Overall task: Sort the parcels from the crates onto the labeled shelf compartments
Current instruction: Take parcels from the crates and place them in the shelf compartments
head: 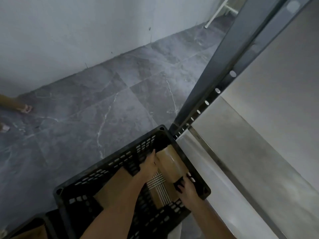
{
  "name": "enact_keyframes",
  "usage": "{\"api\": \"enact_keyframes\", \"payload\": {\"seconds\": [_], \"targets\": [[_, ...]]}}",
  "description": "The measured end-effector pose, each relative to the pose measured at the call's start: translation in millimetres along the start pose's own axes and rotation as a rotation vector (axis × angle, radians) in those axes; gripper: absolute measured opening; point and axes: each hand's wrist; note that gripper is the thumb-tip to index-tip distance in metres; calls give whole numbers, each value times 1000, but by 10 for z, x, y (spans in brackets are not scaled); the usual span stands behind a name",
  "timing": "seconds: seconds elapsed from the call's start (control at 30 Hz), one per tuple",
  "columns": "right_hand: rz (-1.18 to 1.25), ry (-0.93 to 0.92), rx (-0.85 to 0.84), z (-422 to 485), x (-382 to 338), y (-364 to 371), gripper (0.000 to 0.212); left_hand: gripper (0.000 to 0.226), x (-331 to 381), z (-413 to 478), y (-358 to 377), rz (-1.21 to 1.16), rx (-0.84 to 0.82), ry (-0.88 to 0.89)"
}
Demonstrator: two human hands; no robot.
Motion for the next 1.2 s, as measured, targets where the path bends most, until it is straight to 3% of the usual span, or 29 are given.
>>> {"api": "enact_keyframes", "payload": {"seconds": [0.1, 0.2, 0.3, 0.43, 0.53, 0.73, 0.93, 1.03, 1.2], "targets": [[-38, -15, -36, -30, -6, -30, 47, 57, 97, -274, 32, 2, 19, -72], [-30, 2, -13, -333, -52, -146, 52, 15, 335, -697, -87, -107, 14, -142], [-82, -42, -45, -833, -193, -204, 54, 30, 670, -1166, -285, -301, 116, -267], [-243, -128, -83, -1787, -504, -163, 36, 42, 1180, -2045, -570, -289, 239, -234], [-315, -198, -126, -2575, -774, -89, 22, 30, 1777, -2731, -818, -518, 184, -273], [-258, -354, -294, -4230, -1272, 5, 9, 16, 3086, -3981, -1470, -598, 116, -139], [-111, -563, -375, -5743, -1465, -118, 15, 23, 3913, -5168, -1689, -658, 89, 20], [-157, -594, -346, -6283, -1382, -349, 7, 45, 4065, -5704, -1617, -665, 58, 181], [-188, -552, -285, -6764, -1136, -893, 46, 92, 4085, -6390, -1220, -479, -110, 496]]}}
Point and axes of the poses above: each hand's wrist, its own z-axis towards the middle knuckle, its own y-axis out of the palm, x = y × z, and after that the axes turned 13 degrees about -z, right-handed
